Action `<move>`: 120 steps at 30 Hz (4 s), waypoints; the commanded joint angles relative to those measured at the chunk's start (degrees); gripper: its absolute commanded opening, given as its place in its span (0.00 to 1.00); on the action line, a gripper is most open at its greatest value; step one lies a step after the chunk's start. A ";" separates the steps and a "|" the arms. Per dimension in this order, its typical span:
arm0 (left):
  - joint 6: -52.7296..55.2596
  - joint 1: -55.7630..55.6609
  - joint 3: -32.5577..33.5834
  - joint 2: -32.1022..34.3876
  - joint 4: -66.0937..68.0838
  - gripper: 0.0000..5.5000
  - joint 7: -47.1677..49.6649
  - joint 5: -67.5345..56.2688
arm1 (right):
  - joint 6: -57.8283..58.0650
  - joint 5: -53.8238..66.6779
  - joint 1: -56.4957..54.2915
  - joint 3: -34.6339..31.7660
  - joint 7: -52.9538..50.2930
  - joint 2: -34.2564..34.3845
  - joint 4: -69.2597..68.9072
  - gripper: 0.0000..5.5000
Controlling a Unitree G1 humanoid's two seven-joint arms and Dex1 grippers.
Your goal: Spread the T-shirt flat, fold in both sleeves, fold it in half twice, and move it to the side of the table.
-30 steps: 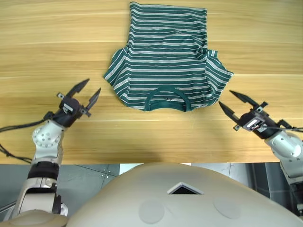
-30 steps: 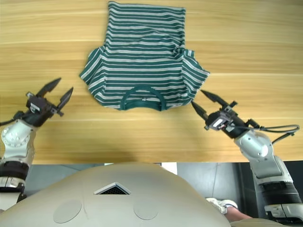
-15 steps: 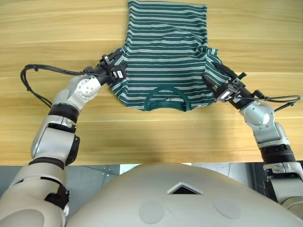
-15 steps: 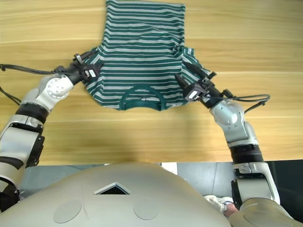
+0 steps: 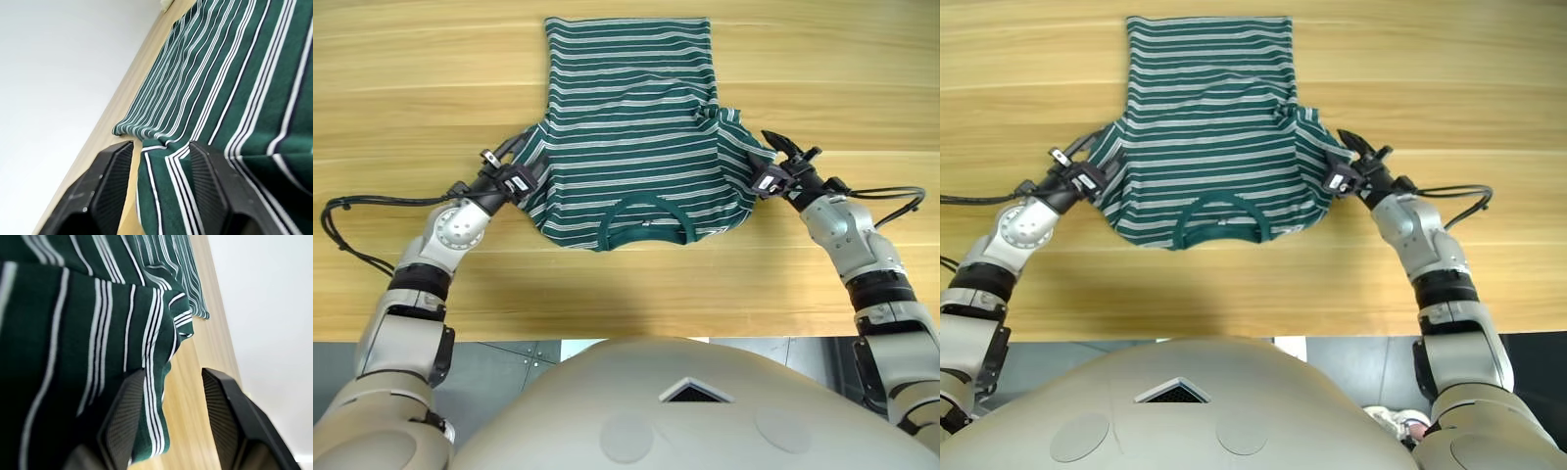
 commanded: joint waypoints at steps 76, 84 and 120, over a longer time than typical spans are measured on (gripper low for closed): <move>26.54 26.81 6.89 11.11 -34.36 0.38 -3.54 22.62 | -12.39 17.46 -3.02 -1.88 5.37 12.80 -9.68 0.39; 26.13 27.97 3.70 12.59 -36.84 0.38 -5.15 22.41 | -12.77 17.25 -3.33 -1.92 5.02 13.13 -8.18 0.39; 24.84 25.49 0.96 11.08 -34.30 0.00 -1.59 18.53 | -12.91 17.37 -3.30 -2.52 4.46 13.87 -6.61 0.40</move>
